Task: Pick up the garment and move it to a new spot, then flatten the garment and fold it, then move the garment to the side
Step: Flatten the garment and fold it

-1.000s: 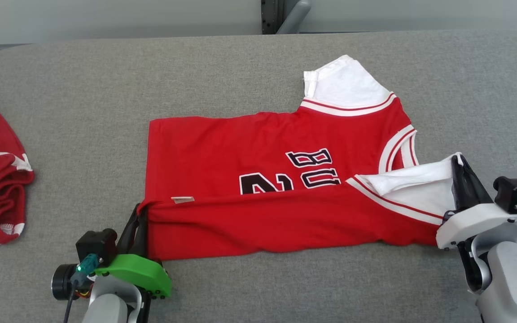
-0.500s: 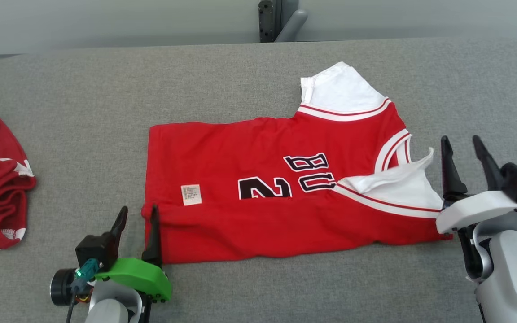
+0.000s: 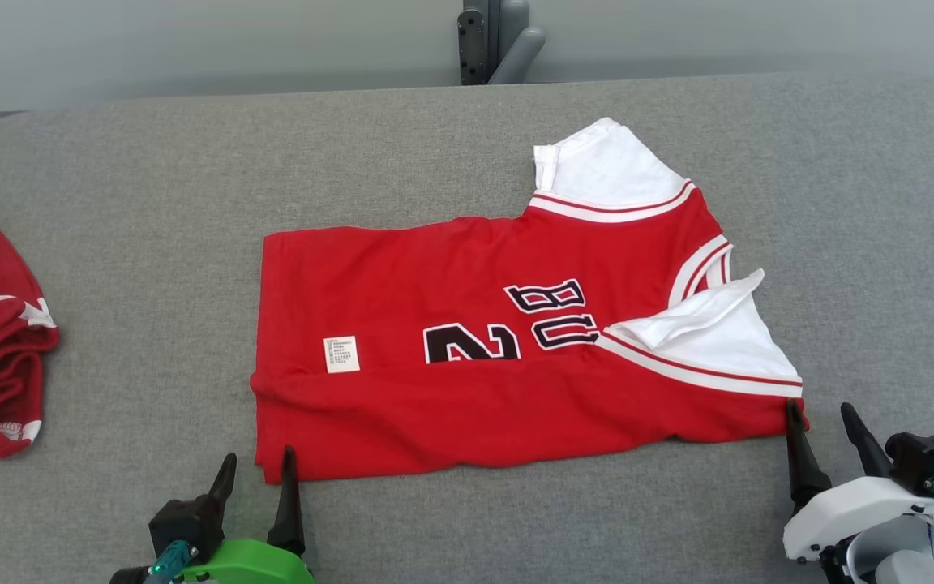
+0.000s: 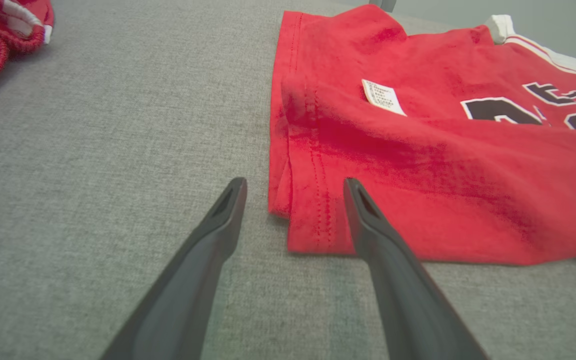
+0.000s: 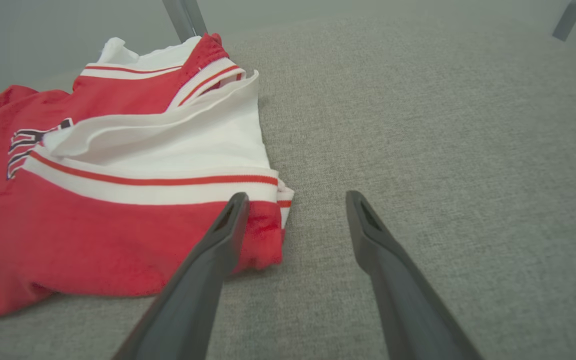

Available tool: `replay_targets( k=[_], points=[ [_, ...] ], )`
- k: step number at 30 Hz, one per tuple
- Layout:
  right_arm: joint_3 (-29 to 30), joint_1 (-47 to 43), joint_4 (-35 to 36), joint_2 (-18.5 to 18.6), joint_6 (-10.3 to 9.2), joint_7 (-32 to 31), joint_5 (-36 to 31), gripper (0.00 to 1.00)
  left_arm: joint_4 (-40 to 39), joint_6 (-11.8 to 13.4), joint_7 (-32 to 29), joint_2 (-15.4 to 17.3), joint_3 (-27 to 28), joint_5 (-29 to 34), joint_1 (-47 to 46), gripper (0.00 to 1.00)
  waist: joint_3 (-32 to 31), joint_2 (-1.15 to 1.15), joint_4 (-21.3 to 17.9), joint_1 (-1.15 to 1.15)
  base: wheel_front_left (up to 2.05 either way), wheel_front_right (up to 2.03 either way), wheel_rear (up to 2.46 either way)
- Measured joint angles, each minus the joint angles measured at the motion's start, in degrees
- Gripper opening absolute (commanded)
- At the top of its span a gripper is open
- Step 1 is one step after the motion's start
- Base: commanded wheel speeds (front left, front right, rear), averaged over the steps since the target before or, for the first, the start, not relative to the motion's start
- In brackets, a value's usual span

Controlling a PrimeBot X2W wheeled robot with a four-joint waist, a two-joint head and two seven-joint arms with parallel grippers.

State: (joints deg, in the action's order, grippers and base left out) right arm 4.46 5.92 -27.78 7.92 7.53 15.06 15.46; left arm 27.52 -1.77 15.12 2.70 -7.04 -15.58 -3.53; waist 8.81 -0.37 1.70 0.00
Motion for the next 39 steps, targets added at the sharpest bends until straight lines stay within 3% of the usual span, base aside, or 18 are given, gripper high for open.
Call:
replay_targets(
  k=[6, 7, 8, 10, 30, 31, 32, 39],
  points=[
    [-2.1, 1.6, -3.6, -0.1, 0.0, 0.0, 1.9, 0.98, -0.1, 0.3, 0.0, 0.0, -0.4, -0.2, 0.2, 1.0, 0.4, 0.0, 0.4, 0.0, 0.0, 0.0, 0.0],
    [-2.6, 2.1, -4.4, -0.1, 0.0, 0.0, 2.1, 0.81, -0.2, 0.3, 0.0, 0.0, -0.4, -0.2, 0.2, 1.0, 0.5, 0.0, 0.6, 0.0, 0.0, 0.0, 0.0],
    [-3.1, 2.6, -5.3, 0.0, 0.0, 0.0, 2.3, 0.49, -0.2, 0.3, 0.0, 0.0, -0.4, -0.2, 0.0, 1.0, 0.5, 0.0, 0.7, 0.0, 0.0, 0.0, 0.0],
    [-4.4, 3.0, -7.1, 0.1, 0.0, 0.0, 2.9, 0.0, -0.2, 0.3, 0.0, 0.0, -0.5, -0.2, -0.4, 1.0, 0.6, 0.0, 1.0, 0.0, 0.0, 0.0, 0.0],
    [-6.1, 4.1, -3.6, 1.7, 0.01, 0.1, 4.5, 0.0, 3.4, -0.9, 0.0, 0.1, -1.7, -5.1, -2.5, 1.0, 2.3, 0.0, -0.3, 0.0, 0.0, 0.0, 0.0],
    [-6.1, 4.1, -3.5, 1.7, 0.01, 0.1, 4.5, 0.0, 3.5, -1.3, 0.0, 0.1, -1.9, -5.1, -2.7, 0.89, 2.4, 0.0, -0.3, 0.0, 0.0, 0.0, 0.0],
    [-5.9, 4.1, -3.5, 1.6, 0.01, 0.1, 4.5, 0.0, 3.6, -1.6, 0.0, 0.0, -2.3, -5.1, -2.9, 0.0, 2.4, 0.0, -0.4, 0.0, 0.0, 0.0, 0.0],
    [-4.7, 3.6, -3.9, 0.8, 0.01, 0.1, 4.1, 0.0, 2.4, -2.3, 0.0, 0.0, -0.9, -5.3, -1.1, 0.0, 0.6, 0.0, -0.3, 0.0, 0.0, 0.0, 0.0]
  ],
)
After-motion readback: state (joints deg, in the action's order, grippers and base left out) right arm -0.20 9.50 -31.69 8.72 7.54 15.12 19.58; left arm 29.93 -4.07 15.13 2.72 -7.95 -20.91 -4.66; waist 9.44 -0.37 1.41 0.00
